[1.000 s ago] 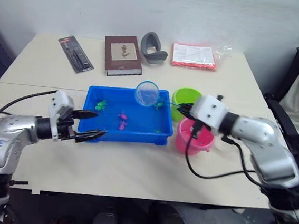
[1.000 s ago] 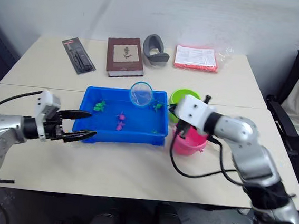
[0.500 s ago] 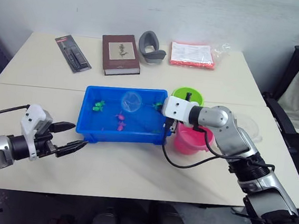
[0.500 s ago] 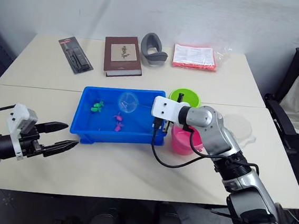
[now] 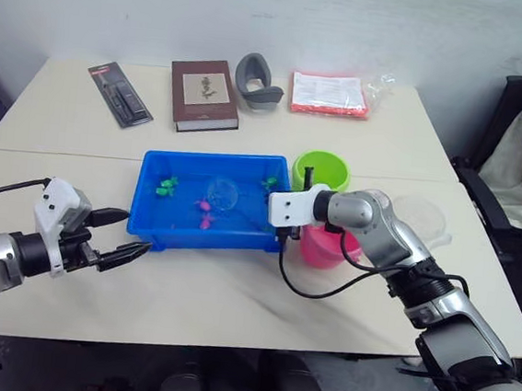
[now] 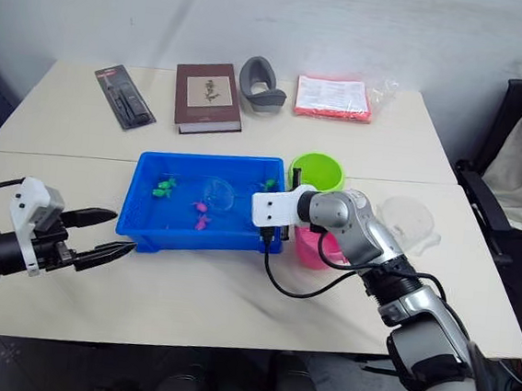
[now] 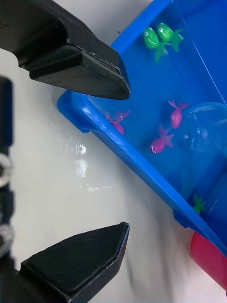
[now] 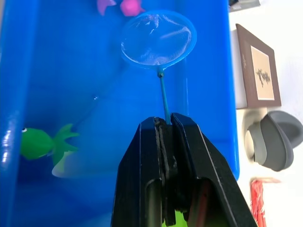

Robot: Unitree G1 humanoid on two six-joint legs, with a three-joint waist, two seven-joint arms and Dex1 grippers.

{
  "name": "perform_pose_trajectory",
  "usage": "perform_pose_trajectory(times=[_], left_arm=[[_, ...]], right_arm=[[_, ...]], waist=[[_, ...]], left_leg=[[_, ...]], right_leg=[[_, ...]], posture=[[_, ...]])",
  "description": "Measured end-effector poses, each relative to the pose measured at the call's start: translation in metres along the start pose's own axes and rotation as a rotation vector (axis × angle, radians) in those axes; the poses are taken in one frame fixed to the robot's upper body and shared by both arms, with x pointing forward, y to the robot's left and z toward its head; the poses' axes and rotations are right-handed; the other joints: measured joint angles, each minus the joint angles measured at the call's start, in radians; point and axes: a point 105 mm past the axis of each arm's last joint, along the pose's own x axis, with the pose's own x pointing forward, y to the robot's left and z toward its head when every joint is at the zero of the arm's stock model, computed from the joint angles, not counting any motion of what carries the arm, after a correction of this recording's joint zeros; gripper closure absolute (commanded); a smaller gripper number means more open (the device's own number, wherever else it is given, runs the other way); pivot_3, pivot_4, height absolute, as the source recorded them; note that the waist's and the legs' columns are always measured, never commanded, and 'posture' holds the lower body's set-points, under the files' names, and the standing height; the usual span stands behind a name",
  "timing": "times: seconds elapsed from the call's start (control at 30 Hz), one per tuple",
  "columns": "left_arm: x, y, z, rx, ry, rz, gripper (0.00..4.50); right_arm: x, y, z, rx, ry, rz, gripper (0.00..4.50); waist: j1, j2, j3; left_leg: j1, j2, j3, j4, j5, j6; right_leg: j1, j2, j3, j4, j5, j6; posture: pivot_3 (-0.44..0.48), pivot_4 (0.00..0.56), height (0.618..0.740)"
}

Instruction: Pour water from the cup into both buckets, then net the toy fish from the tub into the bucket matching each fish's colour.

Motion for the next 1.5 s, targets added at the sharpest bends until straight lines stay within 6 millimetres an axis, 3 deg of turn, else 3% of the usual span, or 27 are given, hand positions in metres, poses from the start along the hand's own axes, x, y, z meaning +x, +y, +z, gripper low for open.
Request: perform_pose_trajectory(times=[0.43,0.83,1.03,1.17,1.3,1.5], left_arm=[[-0.001,0.003,0.004,0.015,0.000,0.007,0.03],[-0.007,0.005,0.006,0.035,0.008,0.015,0.03],[-0.005,-0.003,0.012,0.029,-0.021,-0.043,0.03],[0.000,-0.012,0.030,0.043,-0.081,-0.117,0.03],[0.014,-0.027,0.049,0.089,-0.122,-0.227,0.03],[0.039,-0.039,0.074,0.136,-0.175,-0.365,0.03]], right_arm=[[0.004,0.016,0.002,-0.025,-0.041,0.076,4.50],[-0.004,0.025,0.004,0.163,-0.074,0.193,4.50],[-0.017,0.015,0.000,0.572,-0.095,0.218,4.50],[-0.031,0.009,-0.005,0.758,-0.094,0.219,4.50],[-0.050,-0.003,-0.009,0.941,-0.114,0.144,4.50],[-0.095,-0.009,-0.014,1.123,-0.149,0.028,4.50]], waist=[[0.002,0.000,0.000],[0.003,0.000,0.000],[0.006,0.000,0.000],[0.007,0.001,0.000],[0.011,0.001,0.000],[0.023,0.002,0.001]], left_leg=[[0.000,0.000,0.000,0.000,0.000,0.000],[0.000,0.000,-0.001,-0.001,0.000,0.000],[-0.001,0.000,-0.003,-0.002,-0.001,0.002],[-0.001,-0.001,-0.005,-0.003,-0.002,0.003],[-0.002,-0.002,-0.006,-0.004,-0.002,0.003],[-0.003,-0.003,-0.005,-0.004,-0.002,0.002]], right_leg=[[0.000,0.000,0.000,0.000,0.000,0.000],[0.000,-0.001,-0.002,-0.001,0.000,-0.001],[0.000,-0.003,-0.004,-0.001,-0.001,-0.002],[0.000,-0.005,-0.006,-0.001,-0.001,-0.002],[0.000,-0.006,-0.007,-0.002,-0.001,-0.002],[0.000,-0.005,-0.007,-0.004,-0.001,-0.002]], posture=[[0.000,0.150,0.740],[0.000,0.150,0.740],[0.000,0.150,0.740],[0.000,0.150,0.740],[0.000,0.150,0.740],[0.000,0.150,0.740]])
